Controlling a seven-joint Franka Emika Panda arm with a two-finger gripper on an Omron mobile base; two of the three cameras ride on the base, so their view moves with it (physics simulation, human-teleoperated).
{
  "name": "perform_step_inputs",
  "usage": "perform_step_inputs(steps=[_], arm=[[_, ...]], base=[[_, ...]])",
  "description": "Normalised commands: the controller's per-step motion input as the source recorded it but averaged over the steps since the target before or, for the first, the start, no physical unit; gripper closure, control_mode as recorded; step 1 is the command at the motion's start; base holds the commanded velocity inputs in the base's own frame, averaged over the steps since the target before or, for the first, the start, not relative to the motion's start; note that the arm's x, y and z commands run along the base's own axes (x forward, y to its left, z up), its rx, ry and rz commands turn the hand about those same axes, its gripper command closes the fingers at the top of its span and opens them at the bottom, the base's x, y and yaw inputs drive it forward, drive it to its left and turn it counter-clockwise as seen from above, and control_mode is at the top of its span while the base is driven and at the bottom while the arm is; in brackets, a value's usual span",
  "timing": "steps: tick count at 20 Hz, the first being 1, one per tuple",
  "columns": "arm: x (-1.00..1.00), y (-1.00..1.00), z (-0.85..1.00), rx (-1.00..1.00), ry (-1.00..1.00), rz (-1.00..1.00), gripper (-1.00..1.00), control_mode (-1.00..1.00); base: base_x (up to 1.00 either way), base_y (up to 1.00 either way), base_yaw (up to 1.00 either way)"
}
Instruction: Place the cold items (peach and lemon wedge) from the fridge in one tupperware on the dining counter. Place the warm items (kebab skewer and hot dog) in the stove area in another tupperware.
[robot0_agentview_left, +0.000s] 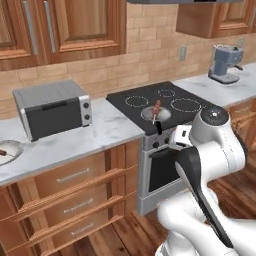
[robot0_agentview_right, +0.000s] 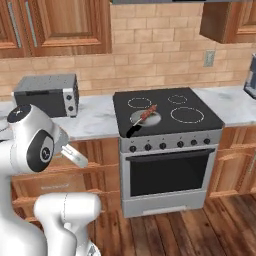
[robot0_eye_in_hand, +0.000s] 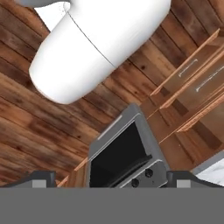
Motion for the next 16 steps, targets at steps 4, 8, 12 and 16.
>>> perform_step_inputs(steps=[4, 8, 12, 16], arm=[[0.0, 0.0, 0.0, 0.0, 0.0, 0.0, -1.0, 1.0], [0.0, 0.0, 0.0, 0.0, 0.0, 0.0, -1.0, 1.0], [0.0, 0.0, 0.0, 0.0, 0.0, 0.0, -1.0, 1.0], [0.0, 0.0, 0.0, 0.0, 0.0, 0.0, -1.0, 1.0]], base=[[1.0, -0.28, 0.26], [1.0, -0.24, 0.24], [0.66, -0.16, 0.06], [0.04, -0.17, -0.01]])
